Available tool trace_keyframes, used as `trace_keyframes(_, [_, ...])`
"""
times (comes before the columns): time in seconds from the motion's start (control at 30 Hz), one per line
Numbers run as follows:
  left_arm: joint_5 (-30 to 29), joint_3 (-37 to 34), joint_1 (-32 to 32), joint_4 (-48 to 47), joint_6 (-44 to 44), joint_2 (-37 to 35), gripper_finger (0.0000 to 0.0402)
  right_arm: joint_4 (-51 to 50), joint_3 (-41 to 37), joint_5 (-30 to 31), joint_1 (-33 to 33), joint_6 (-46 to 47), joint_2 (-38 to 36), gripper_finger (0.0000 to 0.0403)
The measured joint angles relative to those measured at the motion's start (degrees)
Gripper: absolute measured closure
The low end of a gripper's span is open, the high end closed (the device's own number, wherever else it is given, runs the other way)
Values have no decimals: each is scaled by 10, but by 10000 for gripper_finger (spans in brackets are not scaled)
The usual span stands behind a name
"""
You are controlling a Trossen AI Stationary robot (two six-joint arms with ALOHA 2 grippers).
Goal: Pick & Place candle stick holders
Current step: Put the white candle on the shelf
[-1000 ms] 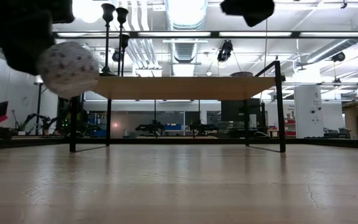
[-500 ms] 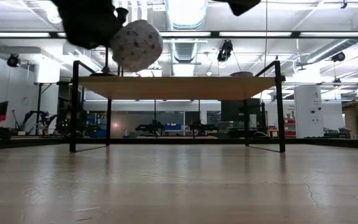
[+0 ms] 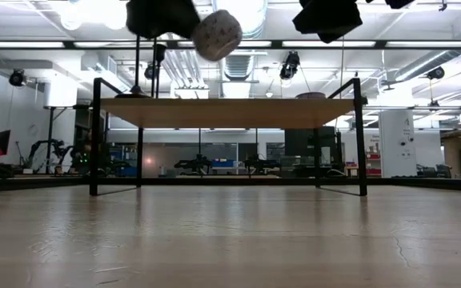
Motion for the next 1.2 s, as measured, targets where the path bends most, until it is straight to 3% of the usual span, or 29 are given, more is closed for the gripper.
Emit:
trace_keyframes(0.33, [28, 79, -3, -22, 30, 0, 401, 1, -12, 0, 0, 0, 0, 170])
trace_keyframes(0.57, [58, 84, -10, -59, -3, 14, 402, 18, -12, 1, 0, -19, -1, 170])
trace_keyframes(0.87, [110, 83, -48, -108, -75, 123, 401, 26, 8, 1, 2, -60, -1, 174])
trace_keyframes(1.2, [117, 92, -51, -40, -53, 214, 401, 8, 10, -2, 10, -61, 1, 193])
